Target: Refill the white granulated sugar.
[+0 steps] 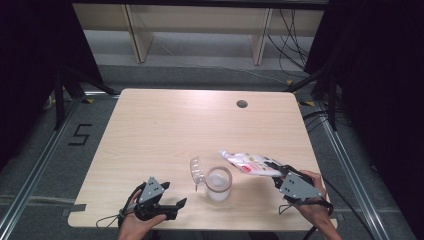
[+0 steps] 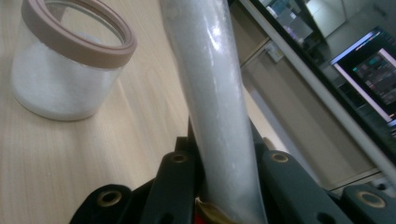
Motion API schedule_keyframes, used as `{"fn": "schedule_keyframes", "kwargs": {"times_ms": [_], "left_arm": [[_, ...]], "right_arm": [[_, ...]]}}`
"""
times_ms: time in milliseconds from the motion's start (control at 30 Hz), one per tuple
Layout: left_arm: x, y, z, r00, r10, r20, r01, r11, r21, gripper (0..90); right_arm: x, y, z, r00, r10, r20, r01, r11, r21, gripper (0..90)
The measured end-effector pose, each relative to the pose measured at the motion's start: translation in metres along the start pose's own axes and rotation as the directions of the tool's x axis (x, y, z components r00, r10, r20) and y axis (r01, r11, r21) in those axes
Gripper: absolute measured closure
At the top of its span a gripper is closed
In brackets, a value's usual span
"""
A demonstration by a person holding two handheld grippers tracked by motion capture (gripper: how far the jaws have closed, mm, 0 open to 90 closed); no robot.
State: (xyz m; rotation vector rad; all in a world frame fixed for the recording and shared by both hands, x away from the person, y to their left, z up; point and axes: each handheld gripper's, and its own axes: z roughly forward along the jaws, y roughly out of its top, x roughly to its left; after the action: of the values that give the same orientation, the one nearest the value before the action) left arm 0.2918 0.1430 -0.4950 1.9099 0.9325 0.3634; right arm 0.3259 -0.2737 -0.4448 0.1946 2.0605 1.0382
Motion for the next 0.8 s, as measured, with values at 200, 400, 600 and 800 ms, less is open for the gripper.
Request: {"fn": "schedule_keyframes", "kwargs": {"times_ms": [200, 400, 600, 800], "left_arm": [[0.0, 0.0, 0.0, 1.0, 0.002, 0.001, -0.002, 1.0, 0.006, 19.7], [0.0, 0.0, 0.0, 1.0, 0.0, 0.001, 0.0, 1.0, 0.007, 19.7], [0.0, 0.0, 0.0, 0.9999, 0.015, -0.002, -0.015, 0.9998, 0.01, 19.6], [0.001, 0.0, 0.0, 0.9998, 0.019, -0.003, -0.019, 0.9997, 0.013, 19.6]], "right_arm": [[-0.004, -0.012, 0.007, 0.9946, 0.103, -0.015, -0.103, 0.995, 0.012, 82.6], [-0.011, -0.019, 0.013, 0.983, 0.182, -0.025, -0.182, 0.983, -0.016, 82.9], [-0.021, -0.033, 0.02, 0.9549, 0.295, -0.033, -0.297, 0.951, -0.085, 83.0], [-0.025, -0.045, 0.027, 0.9427, 0.33, -0.053, -0.333, 0.937, -0.1, 83.0]]}}
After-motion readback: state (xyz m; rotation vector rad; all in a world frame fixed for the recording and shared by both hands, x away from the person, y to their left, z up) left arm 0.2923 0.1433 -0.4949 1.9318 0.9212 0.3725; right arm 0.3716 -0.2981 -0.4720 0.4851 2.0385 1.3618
